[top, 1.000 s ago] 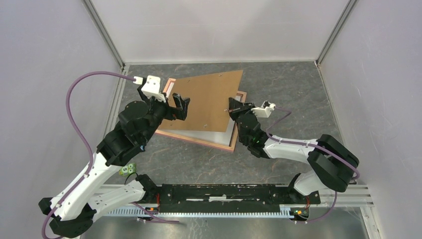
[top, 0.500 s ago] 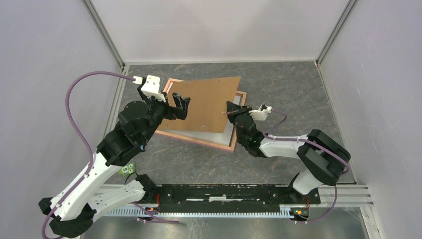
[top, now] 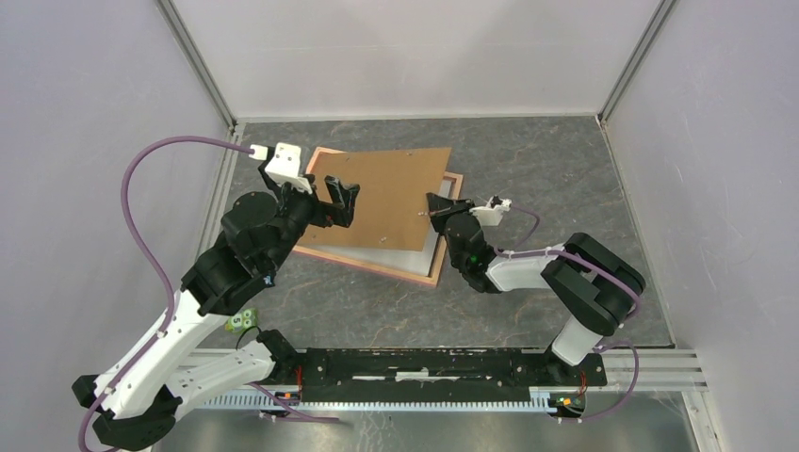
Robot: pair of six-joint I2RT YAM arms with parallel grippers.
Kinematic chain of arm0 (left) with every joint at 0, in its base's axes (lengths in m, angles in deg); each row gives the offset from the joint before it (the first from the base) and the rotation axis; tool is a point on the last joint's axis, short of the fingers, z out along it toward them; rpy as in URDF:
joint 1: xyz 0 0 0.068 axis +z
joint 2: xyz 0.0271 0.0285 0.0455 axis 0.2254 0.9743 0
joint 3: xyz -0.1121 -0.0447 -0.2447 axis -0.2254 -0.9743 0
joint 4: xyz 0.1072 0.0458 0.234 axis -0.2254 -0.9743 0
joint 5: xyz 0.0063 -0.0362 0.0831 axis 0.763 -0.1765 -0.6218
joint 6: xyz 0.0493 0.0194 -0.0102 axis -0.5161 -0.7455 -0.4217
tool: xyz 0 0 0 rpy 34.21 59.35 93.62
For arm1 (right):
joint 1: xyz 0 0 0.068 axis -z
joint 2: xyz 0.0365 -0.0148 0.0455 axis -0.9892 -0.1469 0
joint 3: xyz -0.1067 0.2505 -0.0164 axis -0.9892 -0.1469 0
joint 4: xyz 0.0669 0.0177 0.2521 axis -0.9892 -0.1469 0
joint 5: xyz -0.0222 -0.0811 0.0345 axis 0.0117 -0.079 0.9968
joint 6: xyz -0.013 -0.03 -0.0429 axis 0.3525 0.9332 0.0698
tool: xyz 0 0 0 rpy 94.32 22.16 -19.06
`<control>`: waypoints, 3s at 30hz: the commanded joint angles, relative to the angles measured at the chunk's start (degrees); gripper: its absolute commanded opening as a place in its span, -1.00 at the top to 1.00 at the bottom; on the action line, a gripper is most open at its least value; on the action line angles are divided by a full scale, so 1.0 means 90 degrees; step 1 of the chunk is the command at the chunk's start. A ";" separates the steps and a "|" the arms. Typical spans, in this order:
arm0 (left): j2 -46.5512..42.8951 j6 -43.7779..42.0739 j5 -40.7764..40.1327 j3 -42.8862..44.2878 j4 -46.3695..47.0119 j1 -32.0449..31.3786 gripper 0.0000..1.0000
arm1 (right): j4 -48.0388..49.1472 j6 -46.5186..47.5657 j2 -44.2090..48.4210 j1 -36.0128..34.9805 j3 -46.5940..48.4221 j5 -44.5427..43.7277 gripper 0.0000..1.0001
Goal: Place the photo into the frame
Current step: Turn over the photo frame item on the photo frame, then adjust the photo frame at the center of the board.
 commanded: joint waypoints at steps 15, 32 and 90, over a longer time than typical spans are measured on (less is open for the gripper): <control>0.0073 -0.0013 0.0284 0.0054 0.0210 -0.0003 -1.00 | -0.1759 0.3019 0.0131 0.0221 0.0503 0.1476 -0.66; 0.0838 0.0233 0.0688 -0.0002 0.0191 0.0478 -1.00 | -0.4422 0.6978 0.0731 0.0258 0.1364 0.0246 -0.96; 0.6810 0.3933 0.6486 -0.0479 0.1755 0.5822 -0.99 | -0.2319 0.6175 0.1541 0.3268 -0.0823 0.6412 -0.42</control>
